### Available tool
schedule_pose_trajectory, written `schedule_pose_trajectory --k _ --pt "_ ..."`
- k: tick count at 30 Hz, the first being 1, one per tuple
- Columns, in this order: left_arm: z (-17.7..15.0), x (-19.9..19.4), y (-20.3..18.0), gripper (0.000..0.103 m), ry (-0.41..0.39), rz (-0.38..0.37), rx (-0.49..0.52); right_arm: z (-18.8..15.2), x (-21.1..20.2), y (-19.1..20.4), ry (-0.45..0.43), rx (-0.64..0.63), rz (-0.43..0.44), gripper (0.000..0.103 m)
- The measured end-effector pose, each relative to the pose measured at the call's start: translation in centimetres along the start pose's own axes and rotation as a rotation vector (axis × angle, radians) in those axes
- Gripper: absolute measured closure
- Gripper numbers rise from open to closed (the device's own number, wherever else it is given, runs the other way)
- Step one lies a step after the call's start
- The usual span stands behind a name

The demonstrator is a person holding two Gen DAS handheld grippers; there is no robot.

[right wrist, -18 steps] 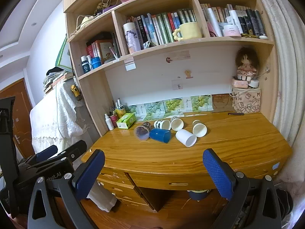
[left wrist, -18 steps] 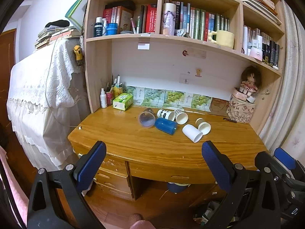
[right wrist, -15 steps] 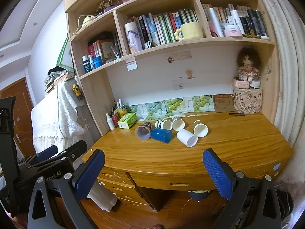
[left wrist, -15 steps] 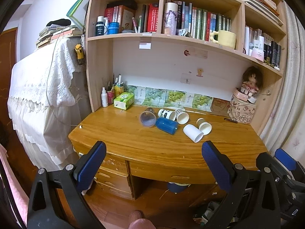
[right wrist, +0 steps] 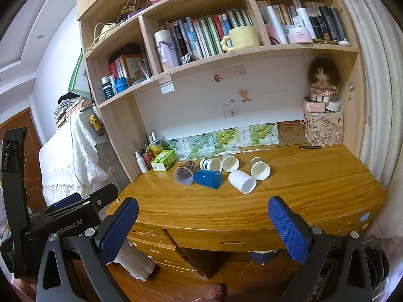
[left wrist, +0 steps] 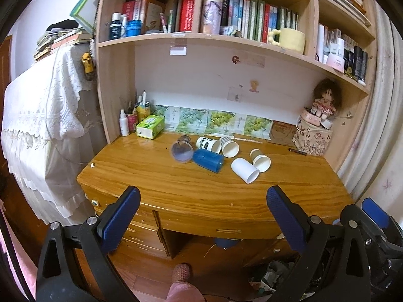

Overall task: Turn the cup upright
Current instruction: 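Move both tools toward the cups lying on the desk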

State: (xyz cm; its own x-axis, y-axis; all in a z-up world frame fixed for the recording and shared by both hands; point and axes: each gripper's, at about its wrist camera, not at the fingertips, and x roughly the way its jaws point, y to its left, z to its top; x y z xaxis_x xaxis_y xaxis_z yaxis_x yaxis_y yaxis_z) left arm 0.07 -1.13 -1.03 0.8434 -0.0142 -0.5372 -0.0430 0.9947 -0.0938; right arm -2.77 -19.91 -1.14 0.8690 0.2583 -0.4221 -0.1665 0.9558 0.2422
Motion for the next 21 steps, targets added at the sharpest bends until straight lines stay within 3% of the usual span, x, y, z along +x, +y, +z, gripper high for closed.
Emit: schedule_pose_trajectory --k 12,21 --pt "2.0 5.1 -1.8 0.002 0.055 -0.020 0.027 1.2 3.0 -2.5 0.033 0.045 -0.046 0.000" --pt "4.7 11.0 -3.1 0.002 0.107 -0.069 0.050 3.4 8.7 -4.5 0.107 0.058 -0.068 0.000"
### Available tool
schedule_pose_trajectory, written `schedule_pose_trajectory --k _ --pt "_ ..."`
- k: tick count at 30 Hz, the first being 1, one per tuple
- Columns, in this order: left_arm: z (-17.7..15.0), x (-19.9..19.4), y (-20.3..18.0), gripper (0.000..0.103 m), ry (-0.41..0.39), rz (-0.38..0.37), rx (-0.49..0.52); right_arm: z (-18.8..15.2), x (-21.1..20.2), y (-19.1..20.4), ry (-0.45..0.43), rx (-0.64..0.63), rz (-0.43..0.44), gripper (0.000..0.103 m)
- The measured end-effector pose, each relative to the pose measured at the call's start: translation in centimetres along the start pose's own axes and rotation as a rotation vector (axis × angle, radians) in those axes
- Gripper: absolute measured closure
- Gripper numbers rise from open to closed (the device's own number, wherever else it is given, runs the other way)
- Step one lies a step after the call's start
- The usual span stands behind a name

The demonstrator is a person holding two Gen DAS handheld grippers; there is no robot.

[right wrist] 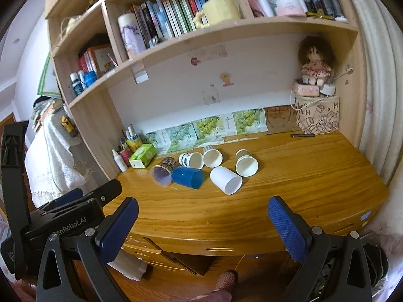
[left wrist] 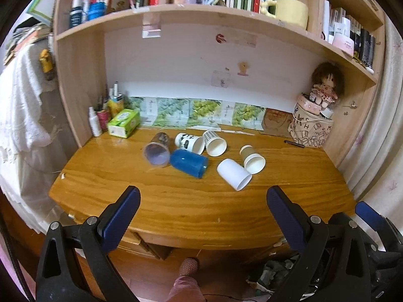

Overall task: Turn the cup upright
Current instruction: 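Move both tools toward the cups lying on the desk, then lower the left tool over the gray plaid cup and close on its rim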

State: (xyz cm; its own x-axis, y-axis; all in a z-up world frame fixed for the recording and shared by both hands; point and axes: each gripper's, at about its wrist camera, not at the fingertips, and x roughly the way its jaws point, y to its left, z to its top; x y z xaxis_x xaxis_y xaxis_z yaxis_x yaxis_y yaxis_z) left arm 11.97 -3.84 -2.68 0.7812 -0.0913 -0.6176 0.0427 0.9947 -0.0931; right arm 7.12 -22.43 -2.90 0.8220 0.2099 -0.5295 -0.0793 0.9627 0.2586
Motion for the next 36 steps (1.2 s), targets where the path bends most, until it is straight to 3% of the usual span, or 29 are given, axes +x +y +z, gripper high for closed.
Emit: schedule_pose_trajectory --k 19,27,36 --pt "9.0 12.5 1.2 0.002 0.139 -0.071 0.072 7.3 12.2 -0.1 0.123 0.040 -0.063 0.000" --pt "12.3 18.0 1.2 0.002 0.191 -0.064 0.133 9.9 17.7 0.0 0.171 0.038 -0.093 0.000" --pt "14.7 26.0 0.7 0.002 0.361 -0.145 0.129 12.0 23.7 -2.2 0.217 0.124 -0.126 0.000"
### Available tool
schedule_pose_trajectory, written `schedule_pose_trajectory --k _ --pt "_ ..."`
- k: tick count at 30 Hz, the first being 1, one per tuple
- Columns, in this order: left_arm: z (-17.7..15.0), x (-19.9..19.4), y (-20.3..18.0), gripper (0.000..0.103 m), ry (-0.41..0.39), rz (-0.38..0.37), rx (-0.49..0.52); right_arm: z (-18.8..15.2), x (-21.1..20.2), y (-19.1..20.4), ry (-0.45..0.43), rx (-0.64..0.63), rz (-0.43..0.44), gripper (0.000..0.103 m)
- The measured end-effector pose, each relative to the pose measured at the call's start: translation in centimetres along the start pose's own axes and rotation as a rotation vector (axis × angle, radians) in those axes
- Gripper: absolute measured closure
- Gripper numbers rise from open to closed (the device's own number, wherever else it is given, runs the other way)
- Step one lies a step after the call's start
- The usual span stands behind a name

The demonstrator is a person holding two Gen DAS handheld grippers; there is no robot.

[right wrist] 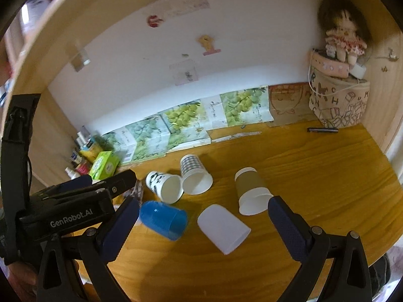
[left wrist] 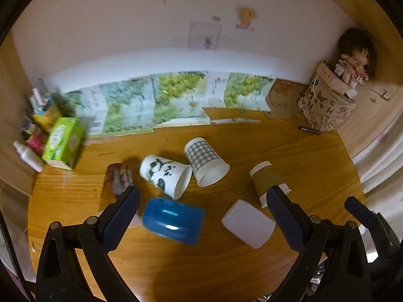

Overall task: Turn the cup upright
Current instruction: 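Lower the left tool over the gray plaid cup and close on its rim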

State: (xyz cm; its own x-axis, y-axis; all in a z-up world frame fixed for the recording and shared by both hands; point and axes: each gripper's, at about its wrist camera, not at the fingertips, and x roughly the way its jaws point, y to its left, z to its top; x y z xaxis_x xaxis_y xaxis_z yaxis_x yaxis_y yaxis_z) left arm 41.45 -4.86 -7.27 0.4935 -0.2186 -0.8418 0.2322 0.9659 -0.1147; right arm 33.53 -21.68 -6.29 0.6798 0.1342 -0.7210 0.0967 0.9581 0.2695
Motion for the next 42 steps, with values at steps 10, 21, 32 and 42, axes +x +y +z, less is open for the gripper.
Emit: schedule_pose_trajectory --k 10,21,32,42 --pt "3.3 7.7 -0.4 0.002 0.164 -0.048 0.008 1.7 5.7 -2.7 0.054 0.136 -0.060 0.000" --pt "3.6 14.5 -0.5 0.003 0.330 -0.040 -0.070 1.9 8.6 -5.5 0.096 0.248 -0.115 0.000" --pt "2.6 18.6 -0.7 0.004 0.405 0.006 -0.119 0.6 8.1 -7.3 0.120 0.307 -0.182 0.000" --pt "2.6 20.5 -0.5 0.014 0.435 0.045 -0.128 -0.5 7.7 -8.1 0.138 0.348 -0.217 0.000"
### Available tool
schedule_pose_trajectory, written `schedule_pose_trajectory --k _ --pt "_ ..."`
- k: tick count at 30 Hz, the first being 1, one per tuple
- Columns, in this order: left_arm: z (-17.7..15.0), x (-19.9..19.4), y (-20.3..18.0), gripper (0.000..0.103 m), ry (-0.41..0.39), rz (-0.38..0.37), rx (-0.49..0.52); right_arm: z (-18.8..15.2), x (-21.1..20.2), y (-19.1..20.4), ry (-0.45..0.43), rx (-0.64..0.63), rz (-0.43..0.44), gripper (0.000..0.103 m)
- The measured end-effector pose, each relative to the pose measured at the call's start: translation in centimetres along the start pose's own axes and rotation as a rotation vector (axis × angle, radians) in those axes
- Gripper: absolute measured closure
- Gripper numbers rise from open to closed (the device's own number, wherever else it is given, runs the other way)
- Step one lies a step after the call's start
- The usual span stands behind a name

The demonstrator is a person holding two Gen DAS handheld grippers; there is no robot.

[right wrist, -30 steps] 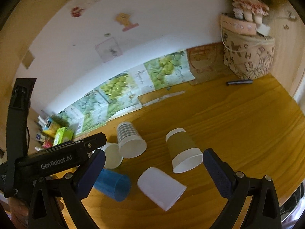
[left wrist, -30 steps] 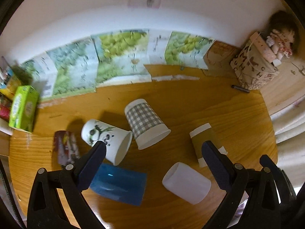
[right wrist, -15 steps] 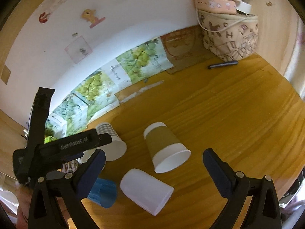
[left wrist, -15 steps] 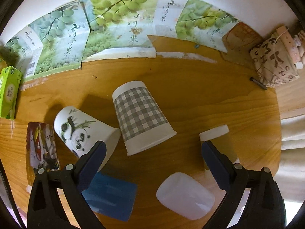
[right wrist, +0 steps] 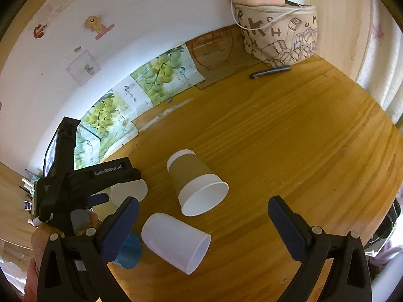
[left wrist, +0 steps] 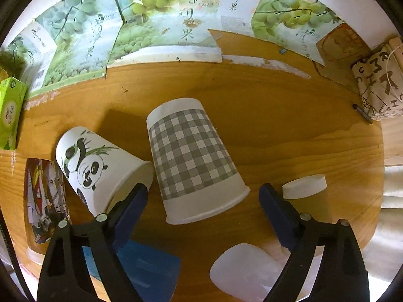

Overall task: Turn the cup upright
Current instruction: 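Lower the left tool over the gray plaid cup and close on its rim, then lift the gray plaid cup with the left tool and tilt it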

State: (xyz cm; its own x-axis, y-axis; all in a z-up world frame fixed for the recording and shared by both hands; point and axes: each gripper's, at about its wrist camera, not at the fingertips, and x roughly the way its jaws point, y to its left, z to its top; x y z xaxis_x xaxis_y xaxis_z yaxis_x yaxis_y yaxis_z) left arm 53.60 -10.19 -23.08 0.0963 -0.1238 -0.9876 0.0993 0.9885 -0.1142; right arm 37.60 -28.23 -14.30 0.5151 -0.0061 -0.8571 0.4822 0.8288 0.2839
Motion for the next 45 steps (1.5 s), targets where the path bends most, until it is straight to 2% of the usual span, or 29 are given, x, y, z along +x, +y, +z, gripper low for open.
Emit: schedule_pose_trajectory --k 7,16,21,29,34,38,45 --pt "0.1 0.7 0.7 0.026 0.029 -0.017 -0.025 -0.2 -0.3 -0.2 -0.012 0.014 -0.009 0.000" --pt "-0.5 0.3 0.5 0.028 0.007 -0.033 -0.004 -0.8 -0.8 0.1 -0.018 0.021 -0.008 0.000" --pt "-1.4 -0.7 0.5 0.029 0.000 -0.044 0.056 -1.4 -1.4 0.1 -0.027 0.027 -0.006 0.000" --pt "-3.1 -4.2 -0.6 0.029 -0.082 -0.067 0.188 -2.4 -3.4 0.0 -0.057 0.030 0.003 0.000" --pt "-5.2 -7.2 -1.1 0.029 -0.171 -0.073 0.280 -3.3 -4.9 -0.3 -0.080 0.023 0.023 0.000" --pt "-6.3 -8.5 -2.2 0.029 -0.219 -0.084 0.316 -4.2 -6.0 -0.6 -0.100 0.010 0.045 0.000" --pt "-10.4 -10.4 -2.7 0.029 -0.280 -0.111 0.371 -5.6 -7.7 -2.1 -0.115 -0.030 0.096 0.000"
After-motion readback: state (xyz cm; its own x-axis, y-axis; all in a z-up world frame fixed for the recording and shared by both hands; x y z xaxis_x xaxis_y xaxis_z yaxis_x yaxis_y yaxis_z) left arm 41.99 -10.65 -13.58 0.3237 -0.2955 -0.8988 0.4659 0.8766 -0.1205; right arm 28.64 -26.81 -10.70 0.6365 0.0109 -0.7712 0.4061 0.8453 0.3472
